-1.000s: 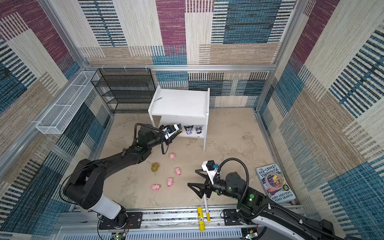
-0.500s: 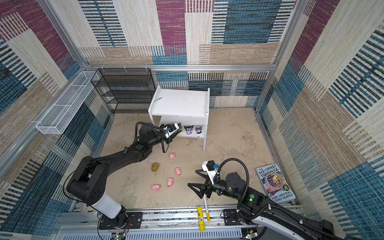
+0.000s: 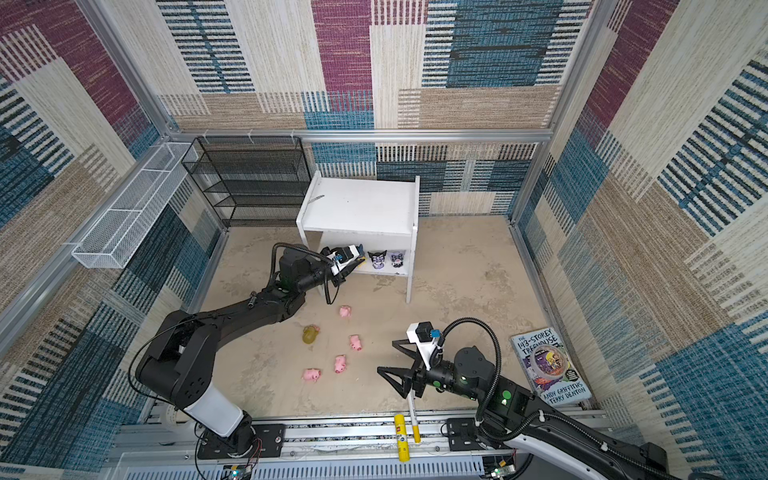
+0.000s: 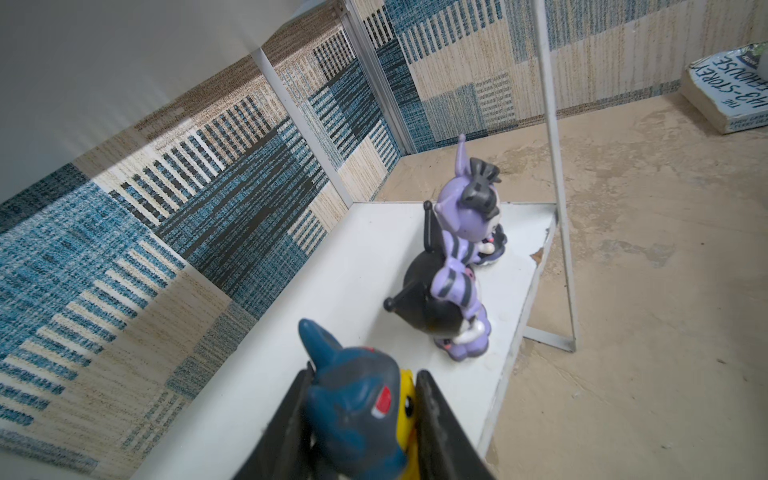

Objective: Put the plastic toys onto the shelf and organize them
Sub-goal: 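Lower the Pikachu figure onto the shelf's lower tier beside the Kuromi figures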

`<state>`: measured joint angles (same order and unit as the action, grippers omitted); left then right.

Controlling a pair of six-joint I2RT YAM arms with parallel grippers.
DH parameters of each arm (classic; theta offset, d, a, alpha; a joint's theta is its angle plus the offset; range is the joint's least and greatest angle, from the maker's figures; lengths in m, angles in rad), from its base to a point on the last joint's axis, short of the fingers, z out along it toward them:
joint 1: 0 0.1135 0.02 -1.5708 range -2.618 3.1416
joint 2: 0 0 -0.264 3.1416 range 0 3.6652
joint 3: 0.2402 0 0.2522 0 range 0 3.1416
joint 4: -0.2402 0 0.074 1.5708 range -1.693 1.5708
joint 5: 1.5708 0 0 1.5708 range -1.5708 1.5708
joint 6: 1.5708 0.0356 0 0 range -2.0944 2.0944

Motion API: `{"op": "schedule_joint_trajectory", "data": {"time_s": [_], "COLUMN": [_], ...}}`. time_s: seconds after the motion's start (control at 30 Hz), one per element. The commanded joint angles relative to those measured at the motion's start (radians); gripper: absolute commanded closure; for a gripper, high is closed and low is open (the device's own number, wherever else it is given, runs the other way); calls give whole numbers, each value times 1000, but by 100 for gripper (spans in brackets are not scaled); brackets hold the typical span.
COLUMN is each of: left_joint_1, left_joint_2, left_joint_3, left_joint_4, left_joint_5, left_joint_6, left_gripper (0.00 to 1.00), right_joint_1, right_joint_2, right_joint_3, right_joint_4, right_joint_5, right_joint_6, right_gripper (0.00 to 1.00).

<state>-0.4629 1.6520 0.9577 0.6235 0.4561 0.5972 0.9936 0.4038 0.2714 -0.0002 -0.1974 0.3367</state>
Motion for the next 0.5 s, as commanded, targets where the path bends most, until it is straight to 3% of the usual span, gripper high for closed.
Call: {"op": "schedule_joint_trajectory", "data": {"time_s": [0.0, 0.3, 0.47], "left_joint_1": [0, 0, 0], "left_joint_2": [-1, -17, -35], "left_joint_3": [7, -3, -14], "left_joint_4": [45, 44, 48], "left_joint_5": [23, 12, -4], "left_joint_6": [0, -3, -4], "left_gripper": [82, 62, 56], "right_joint_1": [0, 0, 0], "right_joint_2": [0, 7, 9], "right_joint_3": [-3, -1, -1], "right_joint_4": [16, 23, 31], "right_joint_5": [11, 6, 3], "right_joint_6": [9, 3, 1], "right_gripper": [13, 13, 13]}}
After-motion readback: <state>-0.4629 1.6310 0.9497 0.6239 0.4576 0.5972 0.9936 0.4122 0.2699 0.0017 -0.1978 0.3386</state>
